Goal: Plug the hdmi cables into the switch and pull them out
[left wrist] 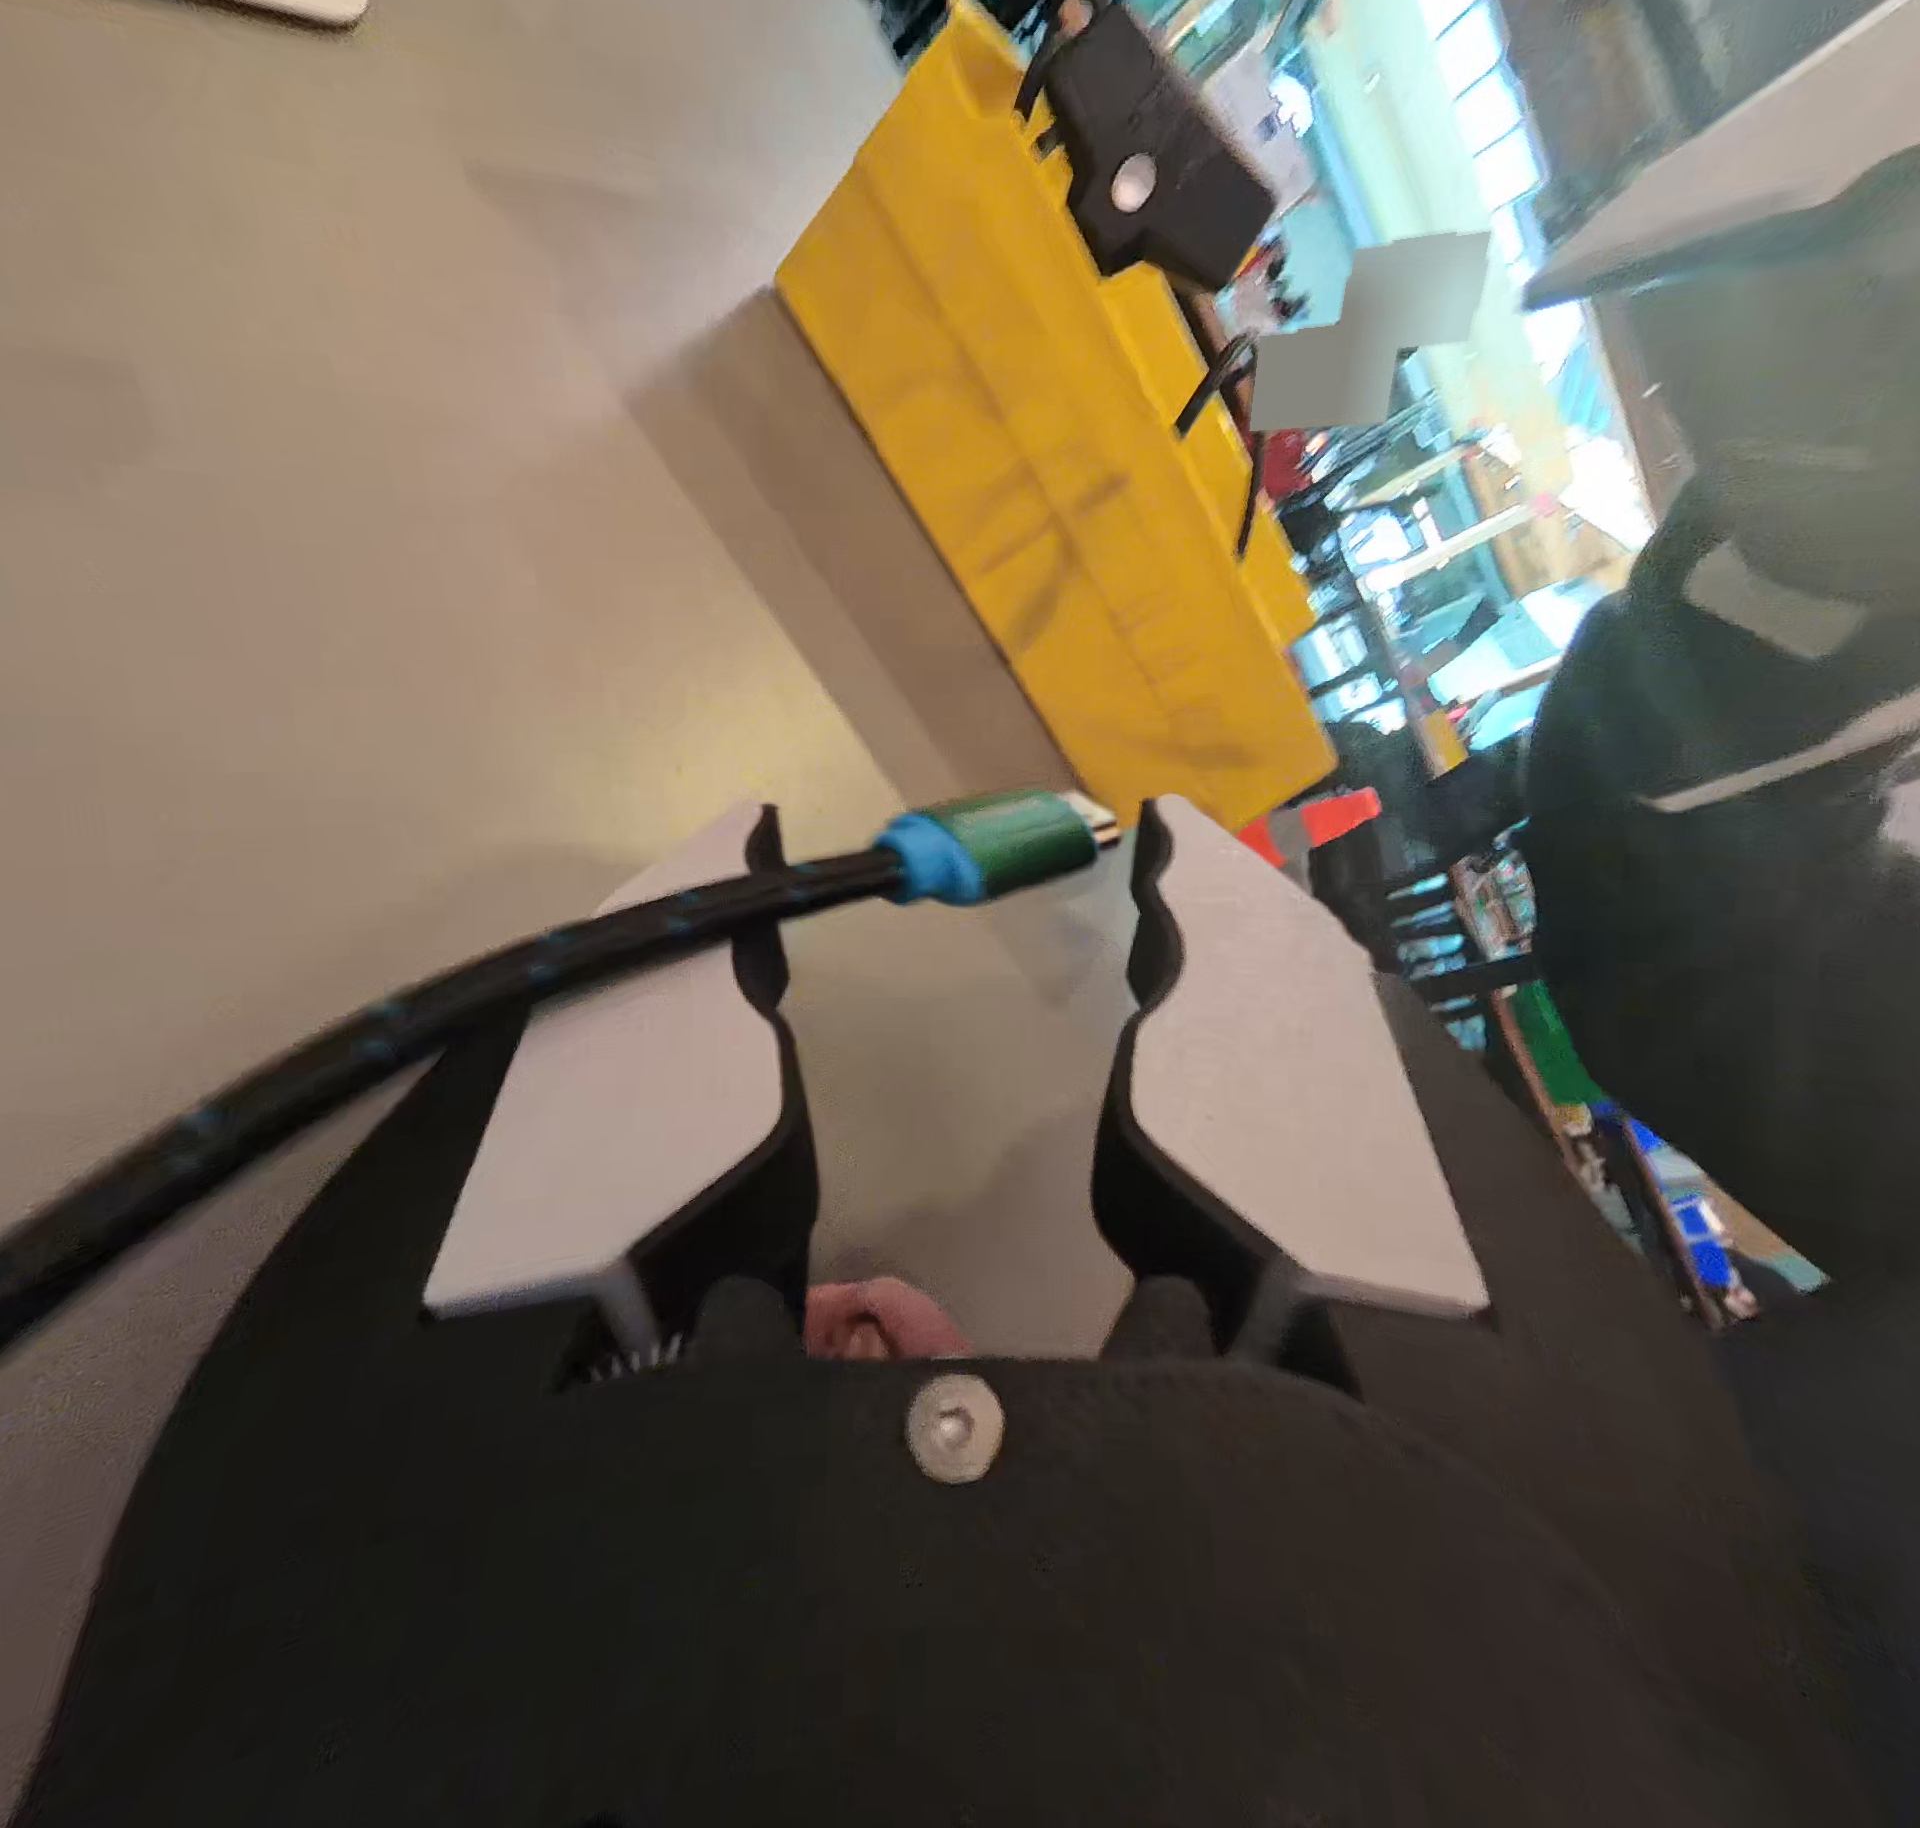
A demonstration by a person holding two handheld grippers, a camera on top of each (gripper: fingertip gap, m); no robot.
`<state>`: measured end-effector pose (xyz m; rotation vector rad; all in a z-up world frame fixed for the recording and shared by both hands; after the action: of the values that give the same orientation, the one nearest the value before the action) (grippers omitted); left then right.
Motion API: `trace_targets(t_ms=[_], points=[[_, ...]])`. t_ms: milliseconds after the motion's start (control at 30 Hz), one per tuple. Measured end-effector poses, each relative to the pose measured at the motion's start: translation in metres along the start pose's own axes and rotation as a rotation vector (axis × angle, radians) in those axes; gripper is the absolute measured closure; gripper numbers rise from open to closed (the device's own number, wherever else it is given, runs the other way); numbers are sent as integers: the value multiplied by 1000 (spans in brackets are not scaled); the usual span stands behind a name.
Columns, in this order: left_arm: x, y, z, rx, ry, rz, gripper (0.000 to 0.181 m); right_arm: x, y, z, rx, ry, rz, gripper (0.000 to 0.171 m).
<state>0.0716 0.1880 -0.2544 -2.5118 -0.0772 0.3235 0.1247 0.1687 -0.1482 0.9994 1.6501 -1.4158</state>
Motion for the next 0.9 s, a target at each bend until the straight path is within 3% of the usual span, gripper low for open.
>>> trace_targets(t_ms=[67,300,400,500,700,900], points=[[4,6,1,-15,-15,61,103,3,3,2,4,-2,0,92],[-10,41,9,174,-197,469,98,8,9,5,17,-8,-6,92],[-23,46,3,279,-238,573,102,9,6,7,12,0,-28,92],[-32,32,-23,307,-129,452,106,12,-1,17,-23,-11,-71,92],[-51,-13,-65,294,70,56,114,27,-19,29,-71,-7,-135,92],[-49,-8,-99,233,176,30,107,51,-39,32,-188,135,-73,92]])
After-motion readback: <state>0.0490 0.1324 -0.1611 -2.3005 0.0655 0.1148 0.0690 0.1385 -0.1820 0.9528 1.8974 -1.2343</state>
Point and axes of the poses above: each gripper's, where its closed fingertips meet, x out along the fingers, y out of its underside, z = x × y across the jaws, the point moved 2 cm from there along -x, back along the fingers, and after that the axes turned 3 degrees about y, right-handed, at the moved point
